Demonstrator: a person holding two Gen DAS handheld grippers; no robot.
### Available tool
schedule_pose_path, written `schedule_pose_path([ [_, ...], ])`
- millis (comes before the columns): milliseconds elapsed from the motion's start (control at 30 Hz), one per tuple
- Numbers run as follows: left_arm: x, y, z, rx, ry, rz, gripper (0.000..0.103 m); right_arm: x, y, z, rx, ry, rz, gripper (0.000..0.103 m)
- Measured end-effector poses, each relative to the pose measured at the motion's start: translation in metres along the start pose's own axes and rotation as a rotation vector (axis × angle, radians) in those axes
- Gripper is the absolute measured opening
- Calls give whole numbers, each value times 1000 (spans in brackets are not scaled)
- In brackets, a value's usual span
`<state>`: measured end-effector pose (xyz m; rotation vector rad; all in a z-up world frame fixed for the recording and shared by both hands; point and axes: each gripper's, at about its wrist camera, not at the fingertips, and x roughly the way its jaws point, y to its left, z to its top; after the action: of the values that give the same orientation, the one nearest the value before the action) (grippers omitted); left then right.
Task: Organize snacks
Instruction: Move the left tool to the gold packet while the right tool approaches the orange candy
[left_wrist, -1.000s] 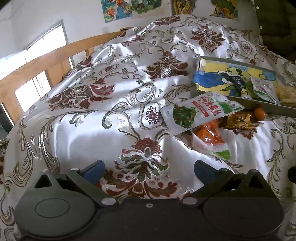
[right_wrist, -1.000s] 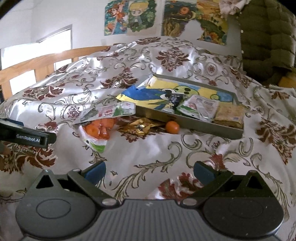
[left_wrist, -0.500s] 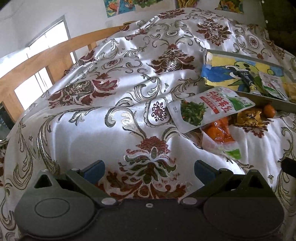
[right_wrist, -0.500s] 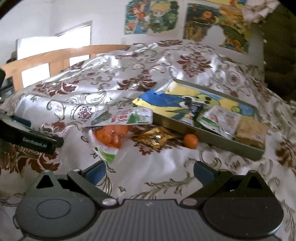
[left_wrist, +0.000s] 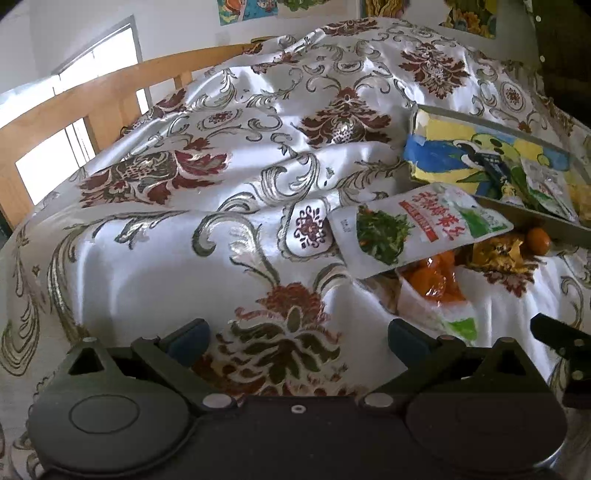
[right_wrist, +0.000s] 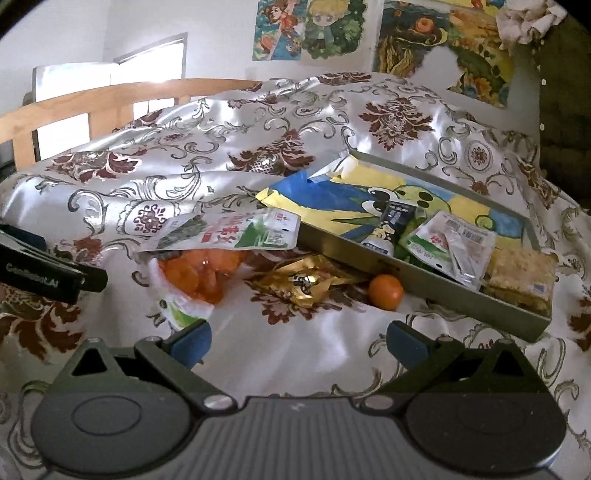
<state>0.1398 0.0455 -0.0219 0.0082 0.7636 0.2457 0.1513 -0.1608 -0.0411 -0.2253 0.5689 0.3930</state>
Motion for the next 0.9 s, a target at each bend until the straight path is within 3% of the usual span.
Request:
schedule_pose_path([
  [233, 7, -11, 9, 28, -19, -45, 102, 15, -2, 4, -42, 12, -7, 103],
  [433, 14, -23, 12, -24, -16, -111, 102, 27, -15, 5, -67, 15, -50, 103],
  [667, 7, -52, 10, 23, -84, -130, 102, 36, -52, 11, 25, 12, -96, 103],
  [900, 12, -81, 13, 80, -90, -151, 102, 43, -90, 15, 143, 17, -91, 103],
])
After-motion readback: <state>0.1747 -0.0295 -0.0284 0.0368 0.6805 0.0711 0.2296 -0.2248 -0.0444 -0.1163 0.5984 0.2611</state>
